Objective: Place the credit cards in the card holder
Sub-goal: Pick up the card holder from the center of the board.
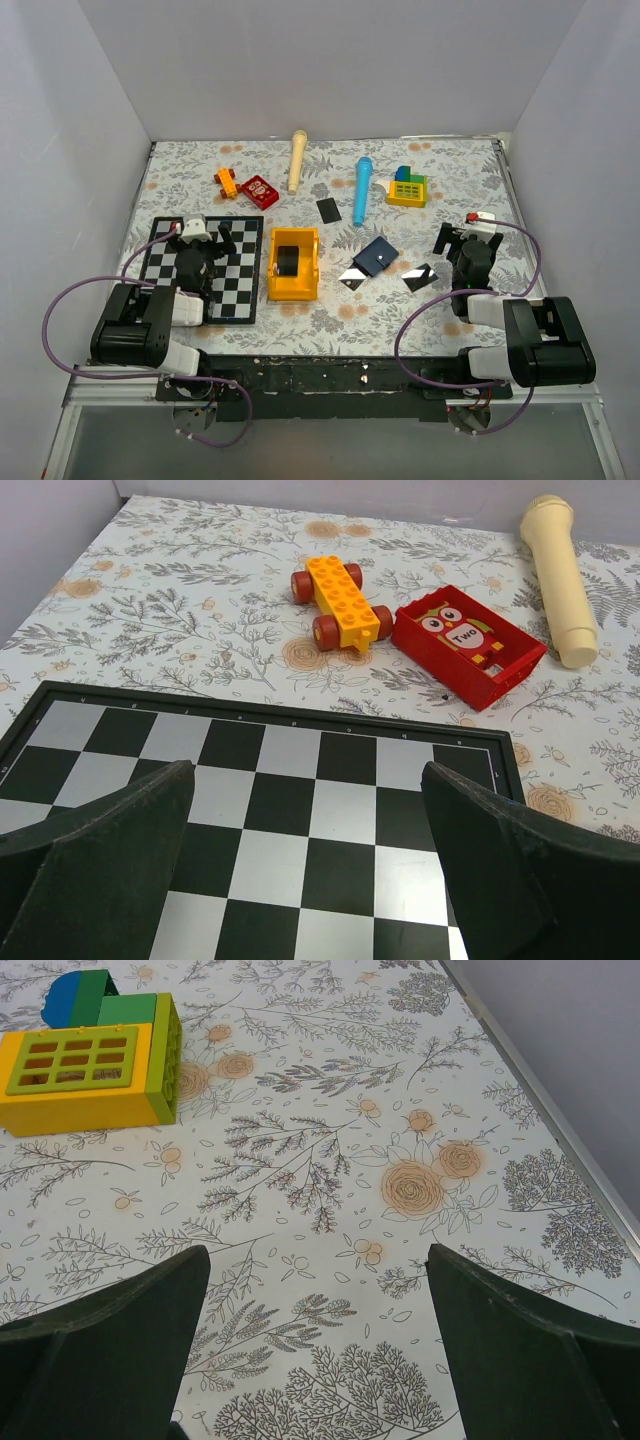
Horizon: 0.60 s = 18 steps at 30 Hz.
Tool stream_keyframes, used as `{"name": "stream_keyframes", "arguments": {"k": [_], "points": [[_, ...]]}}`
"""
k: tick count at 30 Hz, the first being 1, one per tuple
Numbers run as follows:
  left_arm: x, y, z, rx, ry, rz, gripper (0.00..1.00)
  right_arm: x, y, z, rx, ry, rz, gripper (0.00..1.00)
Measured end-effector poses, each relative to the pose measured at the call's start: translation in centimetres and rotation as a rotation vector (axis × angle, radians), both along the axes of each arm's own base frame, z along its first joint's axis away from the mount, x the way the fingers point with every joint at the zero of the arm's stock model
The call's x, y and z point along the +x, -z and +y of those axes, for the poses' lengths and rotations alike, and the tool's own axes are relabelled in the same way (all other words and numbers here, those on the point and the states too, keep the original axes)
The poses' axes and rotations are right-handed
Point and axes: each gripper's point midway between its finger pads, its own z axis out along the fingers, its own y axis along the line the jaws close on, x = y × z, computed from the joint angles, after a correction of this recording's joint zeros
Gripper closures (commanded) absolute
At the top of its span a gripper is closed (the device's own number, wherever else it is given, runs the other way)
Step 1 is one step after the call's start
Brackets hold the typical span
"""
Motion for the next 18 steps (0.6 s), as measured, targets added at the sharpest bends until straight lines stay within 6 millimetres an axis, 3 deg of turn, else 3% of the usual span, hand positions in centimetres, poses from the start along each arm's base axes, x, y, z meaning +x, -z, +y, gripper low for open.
{"name": "stream_keyframes", "arguments": {"k": [18], "points": [[0.04,0.10,-0.29,0.008,0.018,0.006,0.02,0.01,0.00,0.01,0.000,0.000,0.000,0.02]]}}
